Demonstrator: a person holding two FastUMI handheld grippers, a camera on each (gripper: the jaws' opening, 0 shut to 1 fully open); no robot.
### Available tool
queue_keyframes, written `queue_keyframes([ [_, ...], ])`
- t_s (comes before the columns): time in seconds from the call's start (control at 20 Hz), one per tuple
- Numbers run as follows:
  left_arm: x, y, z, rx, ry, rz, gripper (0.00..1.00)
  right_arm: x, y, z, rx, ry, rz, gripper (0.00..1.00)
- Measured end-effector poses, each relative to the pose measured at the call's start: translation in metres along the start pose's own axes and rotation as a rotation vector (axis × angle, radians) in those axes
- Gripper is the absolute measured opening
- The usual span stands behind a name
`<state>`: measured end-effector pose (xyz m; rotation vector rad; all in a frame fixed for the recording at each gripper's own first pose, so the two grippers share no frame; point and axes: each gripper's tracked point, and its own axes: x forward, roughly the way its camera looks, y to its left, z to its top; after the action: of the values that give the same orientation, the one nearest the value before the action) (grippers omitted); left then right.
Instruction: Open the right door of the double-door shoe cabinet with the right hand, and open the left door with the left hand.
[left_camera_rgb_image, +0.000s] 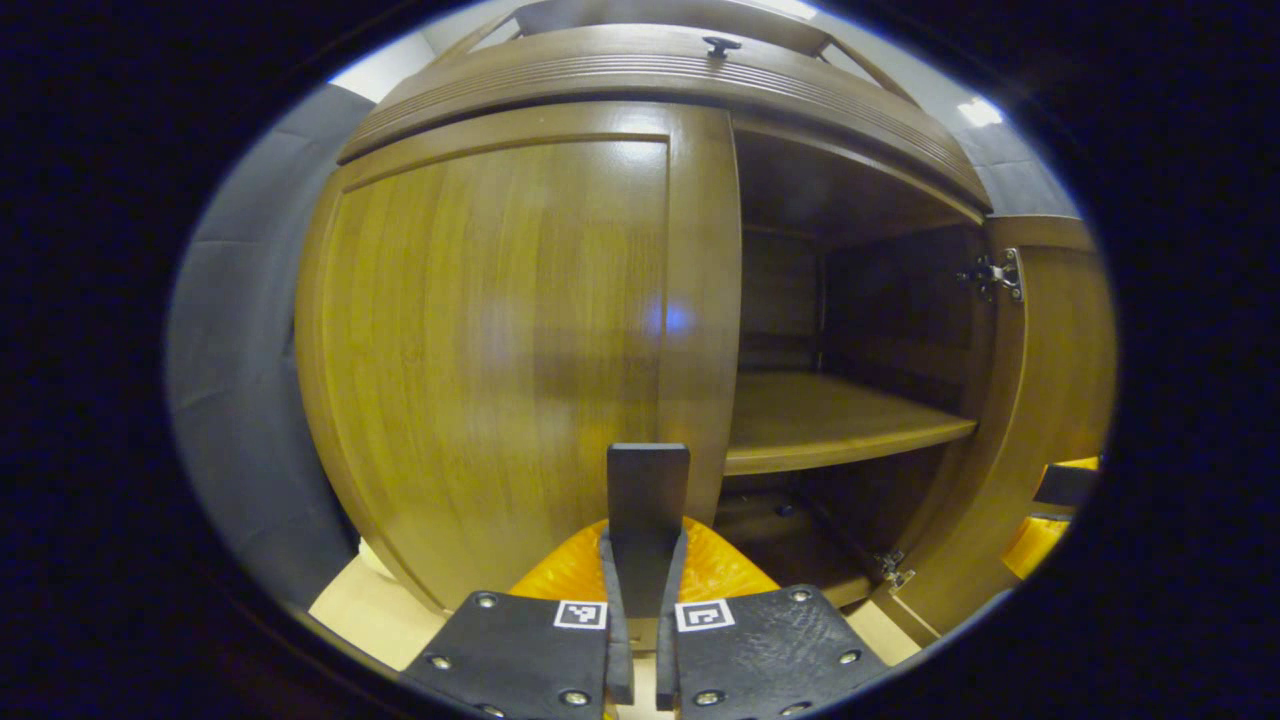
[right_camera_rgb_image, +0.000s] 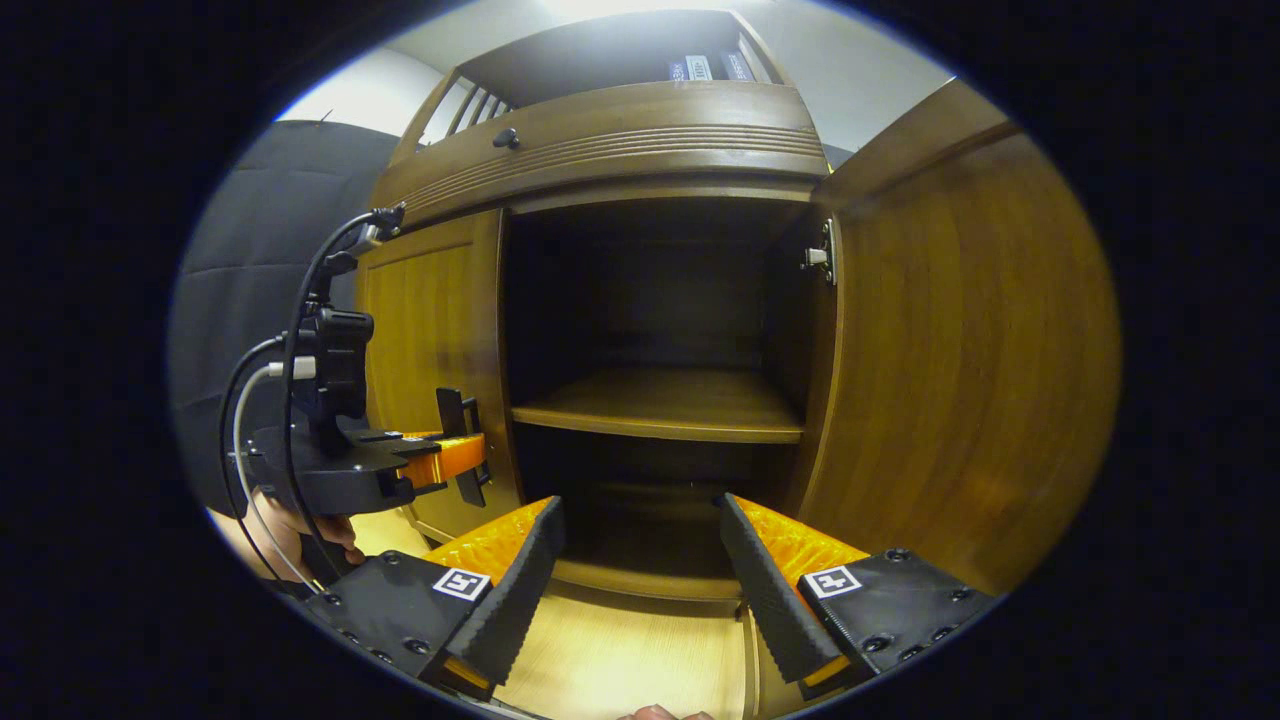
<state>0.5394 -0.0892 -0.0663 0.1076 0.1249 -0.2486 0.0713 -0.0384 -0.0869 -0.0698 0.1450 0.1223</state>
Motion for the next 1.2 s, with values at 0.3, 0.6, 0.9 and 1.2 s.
queue_keyframes([
  [0.3, -0.006, 0.003, -0.003, -0.014, 0.016, 0.000, 0.10, -0.009, 0.003, -0.004, 0.021, 0.007, -0.005, 0.93],
  [0.6, -0.029, 0.006, -0.007, -0.018, 0.016, -0.025, 0.12, -0.018, 0.010, -0.009, 0.034, 0.019, -0.009, 0.93],
  [0.9, -0.060, 0.013, -0.014, -0.020, 0.015, -0.046, 0.12, -0.027, 0.024, -0.012, 0.029, 0.027, -0.010, 0.93],
  [1.2, -0.090, 0.023, -0.019, -0.026, 0.012, -0.055, 0.12, -0.034, 0.034, -0.017, 0.042, 0.043, -0.022, 0.93],
])
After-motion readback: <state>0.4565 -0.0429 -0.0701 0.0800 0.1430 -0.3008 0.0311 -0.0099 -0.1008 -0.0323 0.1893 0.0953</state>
